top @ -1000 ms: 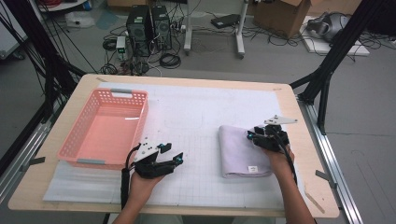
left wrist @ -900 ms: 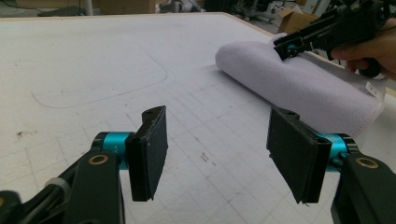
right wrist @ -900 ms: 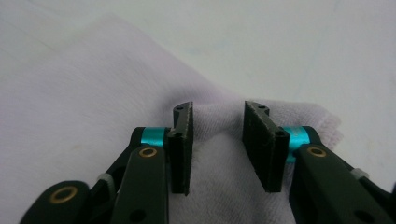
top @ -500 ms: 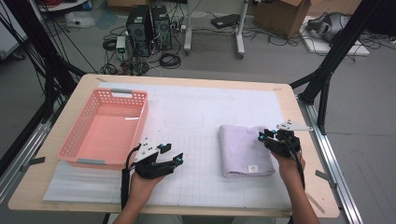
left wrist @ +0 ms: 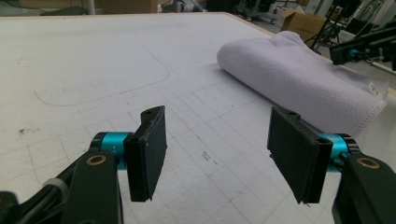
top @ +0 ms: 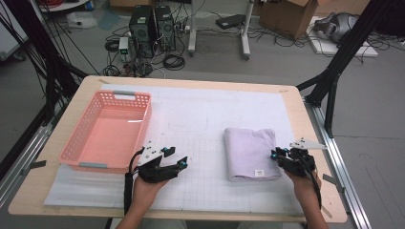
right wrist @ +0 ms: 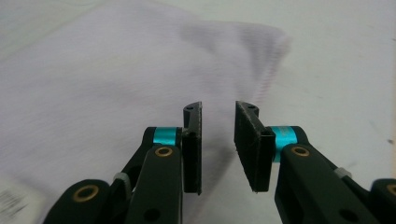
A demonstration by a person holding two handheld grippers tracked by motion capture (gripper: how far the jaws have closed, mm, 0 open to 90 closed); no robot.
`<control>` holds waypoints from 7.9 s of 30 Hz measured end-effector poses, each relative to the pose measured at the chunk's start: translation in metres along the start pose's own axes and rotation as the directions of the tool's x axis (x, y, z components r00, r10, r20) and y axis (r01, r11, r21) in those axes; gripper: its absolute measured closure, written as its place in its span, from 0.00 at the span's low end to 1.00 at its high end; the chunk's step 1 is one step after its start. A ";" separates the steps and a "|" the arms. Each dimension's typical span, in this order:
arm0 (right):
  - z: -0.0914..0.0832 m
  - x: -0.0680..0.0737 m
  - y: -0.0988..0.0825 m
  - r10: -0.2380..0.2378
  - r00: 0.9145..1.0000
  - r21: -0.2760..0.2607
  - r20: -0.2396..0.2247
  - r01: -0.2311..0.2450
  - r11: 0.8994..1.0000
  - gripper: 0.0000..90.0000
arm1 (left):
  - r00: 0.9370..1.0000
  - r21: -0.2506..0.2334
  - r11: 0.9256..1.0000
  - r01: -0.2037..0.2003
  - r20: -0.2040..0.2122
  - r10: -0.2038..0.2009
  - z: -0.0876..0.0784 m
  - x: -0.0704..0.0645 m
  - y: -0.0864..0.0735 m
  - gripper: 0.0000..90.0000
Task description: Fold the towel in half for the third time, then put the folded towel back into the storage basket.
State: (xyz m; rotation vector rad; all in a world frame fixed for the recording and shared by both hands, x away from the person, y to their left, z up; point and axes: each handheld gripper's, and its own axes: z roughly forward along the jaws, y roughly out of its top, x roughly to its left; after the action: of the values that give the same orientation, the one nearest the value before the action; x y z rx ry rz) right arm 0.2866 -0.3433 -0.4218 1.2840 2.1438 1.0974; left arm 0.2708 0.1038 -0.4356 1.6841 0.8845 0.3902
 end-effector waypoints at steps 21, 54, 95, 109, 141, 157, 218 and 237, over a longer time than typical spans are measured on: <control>0.049 0.094 0.023 -0.152 0.964 0.073 -0.219 0.172 0.982 0.59 | 1.000 0.001 1.000 0.003 -0.005 -0.003 -0.003 0.003 0.000 0.42; 0.005 0.016 -0.012 -0.068 0.998 0.040 -0.011 0.069 0.997 0.56 | 1.000 -0.031 0.999 0.026 -0.005 -0.026 -0.004 0.004 0.001 0.24; -0.056 -0.014 -0.032 0.023 0.997 -0.158 0.072 -0.011 0.987 0.18 | 0.997 -0.043 0.999 0.028 0.073 -0.025 0.005 0.001 0.008 0.25; -0.053 -0.013 -0.033 0.006 0.998 -0.135 0.066 0.003 0.991 0.18 | 0.988 0.021 1.000 0.016 0.151 -0.019 0.046 -0.019 0.021 0.32; -0.045 -0.011 -0.029 0.009 0.999 -0.127 0.032 -0.005 0.992 0.19 | 0.984 0.331 0.940 0.076 0.126 -0.124 0.169 -0.054 0.026 0.27; -0.043 -0.011 -0.028 0.008 1.000 -0.123 0.026 -0.005 0.992 0.19 | 0.972 0.329 0.941 0.077 0.184 -0.144 0.168 -0.059 0.024 0.77; -0.043 -0.006 -0.019 0.021 0.999 -0.156 0.024 -0.017 0.988 0.19 | 0.890 -0.180 0.960 -0.213 0.369 0.267 0.015 -0.011 0.124 0.84; -0.039 -0.004 -0.015 0.016 1.000 -0.155 0.023 -0.012 0.988 0.19 | 0.905 -0.284 0.945 -0.162 0.338 0.257 -0.031 0.026 0.147 0.84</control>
State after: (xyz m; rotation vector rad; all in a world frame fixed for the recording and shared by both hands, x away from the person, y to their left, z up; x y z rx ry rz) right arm 0.2538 -0.3675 -0.4105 1.2366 1.9923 1.2218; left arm 0.3195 0.1320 -0.2937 1.5523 0.3559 0.3000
